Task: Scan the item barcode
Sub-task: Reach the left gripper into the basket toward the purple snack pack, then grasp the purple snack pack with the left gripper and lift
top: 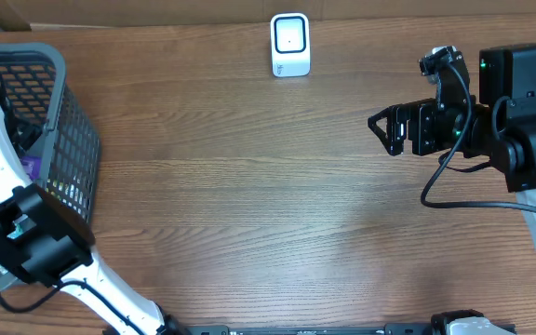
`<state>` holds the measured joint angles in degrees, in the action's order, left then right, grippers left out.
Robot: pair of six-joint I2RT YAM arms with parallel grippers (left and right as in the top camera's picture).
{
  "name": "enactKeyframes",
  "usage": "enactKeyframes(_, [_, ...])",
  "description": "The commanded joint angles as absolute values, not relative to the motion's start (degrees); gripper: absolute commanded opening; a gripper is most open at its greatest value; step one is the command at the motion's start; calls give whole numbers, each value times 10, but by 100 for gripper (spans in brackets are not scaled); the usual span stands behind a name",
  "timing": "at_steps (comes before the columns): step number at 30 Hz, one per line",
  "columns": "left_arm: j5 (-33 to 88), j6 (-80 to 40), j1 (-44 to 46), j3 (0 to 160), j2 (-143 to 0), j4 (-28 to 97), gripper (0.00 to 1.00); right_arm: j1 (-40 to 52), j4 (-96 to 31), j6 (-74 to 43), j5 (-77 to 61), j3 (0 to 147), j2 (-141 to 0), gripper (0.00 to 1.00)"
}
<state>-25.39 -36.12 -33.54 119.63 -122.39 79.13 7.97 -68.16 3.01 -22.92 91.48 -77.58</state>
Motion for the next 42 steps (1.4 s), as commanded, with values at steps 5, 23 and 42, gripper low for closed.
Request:
enactKeyframes(5, [-307,-358,-338,1202,-1297,756,95,83,-678,33,-219,930,-787,100])
enactKeyframes(23, [-306,-357,-337,1202,-1349,711,89,83,-688,33,-220,930,-827,100])
enactKeyframes(42, [-307,-336,-337,1131,-1350,685,69,83,-694,33,-220,930,-828,100])
